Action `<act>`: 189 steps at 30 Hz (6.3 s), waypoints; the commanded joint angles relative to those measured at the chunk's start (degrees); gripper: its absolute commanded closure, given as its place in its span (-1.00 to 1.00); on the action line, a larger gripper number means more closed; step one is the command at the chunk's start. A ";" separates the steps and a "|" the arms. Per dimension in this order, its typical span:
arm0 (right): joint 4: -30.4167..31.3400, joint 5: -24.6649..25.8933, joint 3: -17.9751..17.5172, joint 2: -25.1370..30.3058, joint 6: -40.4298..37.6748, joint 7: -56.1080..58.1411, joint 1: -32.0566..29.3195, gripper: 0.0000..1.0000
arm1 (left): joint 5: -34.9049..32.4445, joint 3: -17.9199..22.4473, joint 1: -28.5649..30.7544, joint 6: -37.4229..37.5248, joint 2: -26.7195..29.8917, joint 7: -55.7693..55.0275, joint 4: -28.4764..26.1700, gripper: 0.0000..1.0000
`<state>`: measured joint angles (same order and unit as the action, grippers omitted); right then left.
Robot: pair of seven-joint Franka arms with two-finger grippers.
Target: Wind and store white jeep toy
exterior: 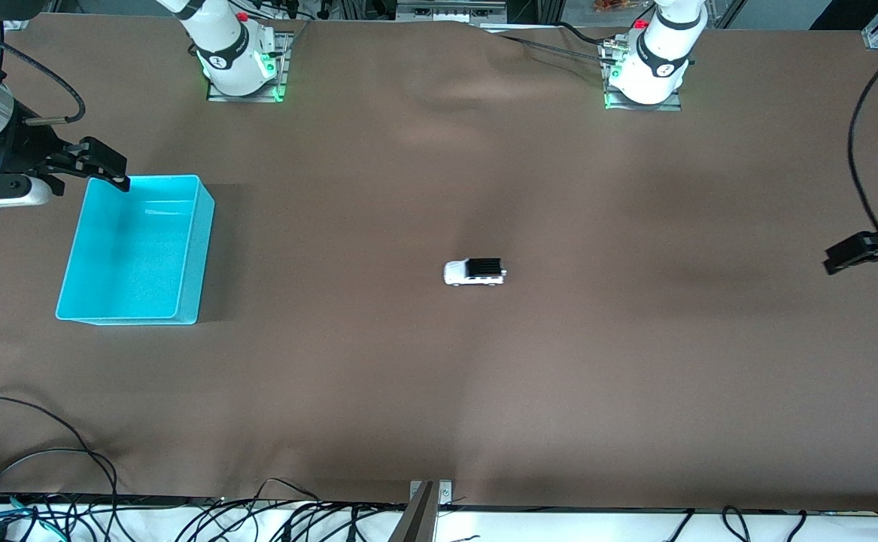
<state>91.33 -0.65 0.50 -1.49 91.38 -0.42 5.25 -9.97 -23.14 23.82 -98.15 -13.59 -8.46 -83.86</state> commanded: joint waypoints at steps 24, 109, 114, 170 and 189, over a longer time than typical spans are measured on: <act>-0.98 -0.67 0.02 0.17 -1.21 -0.19 -0.15 -1.00 | 4.17 -3.75 4.21 2.61 5.41 3.97 -4.21 -1.00; -0.98 -0.76 -0.15 0.26 -1.21 -0.19 -0.15 -1.00 | 5.93 -4.10 5.18 2.96 5.42 7.93 -4.38 -1.00; -0.98 -0.76 -0.15 0.26 -1.21 -0.28 -0.15 -1.00 | 5.93 -4.10 5.10 2.96 5.42 7.84 -4.38 -1.00; 3.14 -0.14 1.17 -1.15 -0.68 -0.72 -0.59 -1.00 | 5.93 -4.10 5.10 2.96 5.33 7.93 -4.38 -1.00; 18.17 -0.58 -1.03 -0.54 15.57 -7.75 0.11 -1.00 | 5.93 -4.19 5.10 2.96 5.33 7.84 -4.38 -1.00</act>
<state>104.33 -0.65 -0.11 -3.47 101.92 -4.51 4.96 -5.48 -27.19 28.46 -95.58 -9.63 -1.83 -87.08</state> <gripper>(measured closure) 0.000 0.000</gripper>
